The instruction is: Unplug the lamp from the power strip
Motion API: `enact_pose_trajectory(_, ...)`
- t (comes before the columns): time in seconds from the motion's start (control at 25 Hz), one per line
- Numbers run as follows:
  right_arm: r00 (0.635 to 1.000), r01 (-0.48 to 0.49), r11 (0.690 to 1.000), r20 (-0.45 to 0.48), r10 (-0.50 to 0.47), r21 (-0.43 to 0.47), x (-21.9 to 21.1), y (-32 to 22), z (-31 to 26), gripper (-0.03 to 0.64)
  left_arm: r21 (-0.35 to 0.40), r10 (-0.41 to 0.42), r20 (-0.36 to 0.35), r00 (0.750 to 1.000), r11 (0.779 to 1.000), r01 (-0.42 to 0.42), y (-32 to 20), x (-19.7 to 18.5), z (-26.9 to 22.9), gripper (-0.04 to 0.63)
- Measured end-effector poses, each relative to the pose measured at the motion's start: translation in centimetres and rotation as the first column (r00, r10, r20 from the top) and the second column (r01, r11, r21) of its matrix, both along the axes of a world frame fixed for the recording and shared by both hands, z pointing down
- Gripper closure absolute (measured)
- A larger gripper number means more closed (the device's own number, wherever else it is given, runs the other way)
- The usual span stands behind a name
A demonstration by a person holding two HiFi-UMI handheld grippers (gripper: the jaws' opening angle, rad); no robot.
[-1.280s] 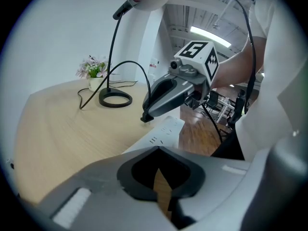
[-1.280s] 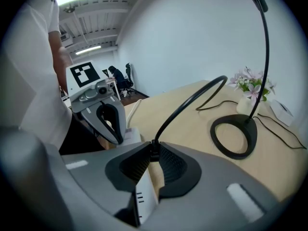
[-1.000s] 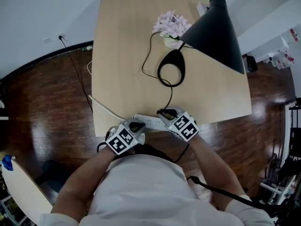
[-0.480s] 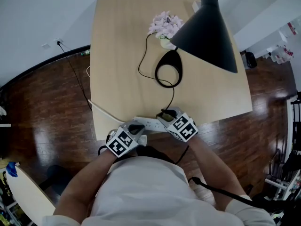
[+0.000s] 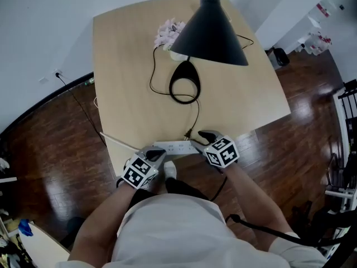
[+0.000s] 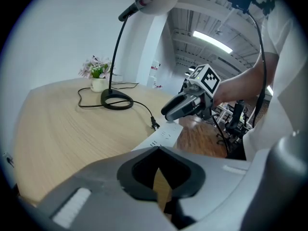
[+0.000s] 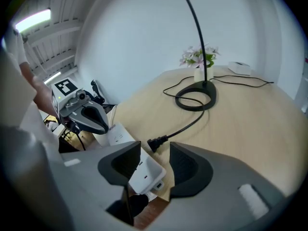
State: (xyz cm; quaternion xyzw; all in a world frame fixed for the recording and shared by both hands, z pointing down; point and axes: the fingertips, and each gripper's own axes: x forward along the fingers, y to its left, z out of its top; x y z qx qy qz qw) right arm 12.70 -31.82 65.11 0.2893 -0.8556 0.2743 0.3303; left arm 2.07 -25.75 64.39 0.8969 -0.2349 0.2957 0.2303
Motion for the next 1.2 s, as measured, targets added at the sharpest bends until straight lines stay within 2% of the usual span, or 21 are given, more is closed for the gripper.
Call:
enact_pose_trajectory(0.16, 0.995, -0.095, 0.995, 0.035, 0.093, 0.039, 1.3, 2.7, -1.9, 0.426, 0.032, -0.011, -0.048, 0.999, 0.999, 0.013, 1.0, -1.4, -2.0, 0.592)
enact_pose_trajectory(0.28, 0.99, -0.136, 0.989, 0.052, 0.132, 0.065, 1.0, 6.5, -3.8, 0.426, 0.043, -0.038, -0.11, 0.993, 0.998, 0.043, 3.1, -3.7, -4.4, 0.591)
enact_pose_trajectory(0.48, 0.973, -0.223, 0.967, 0.095, 0.212, 0.123, -1.6, 14.9, -7.9, 0.43, 0.104, -0.038, -0.189, 0.981, 0.993, 0.058, 9.8, -9.6, -9.0, 0.591)
enact_pose_trajectory(0.68, 0.954, -0.285, 0.947, 0.139, 0.265, 0.148, -5.4, 24.9, -12.3, 0.443, 0.116, -0.042, -0.246, 0.968, 0.991, 0.073, 17.7, -15.5, -11.9, 0.591)
enact_pose_trajectory(0.84, 0.959, -0.271, 0.95, 0.124, 0.253, 0.156, -7.7, 32.3, -13.5, 0.447, 0.123, -0.068, -0.247, 0.967, 0.987, 0.101, 23.4, -19.2, -12.5, 0.591)
enact_pose_trajectory(1.0, 0.976, -0.209, 0.961, 0.099, 0.194, 0.179, -8.8, 37.1, -14.4, 0.448, 0.112, -0.065, -0.227, 0.972, 0.989, 0.092, 27.4, -20.2, -11.9, 0.591)
enact_pose_trajectory(1.2, 0.98, -0.173, 0.959, 0.135, 0.145, 0.224, -9.1, 42.3, -16.0, 0.448, 0.198, -0.066, -0.203, 0.977, 0.974, 0.107, 31.0, -19.4, -14.1, 0.591)
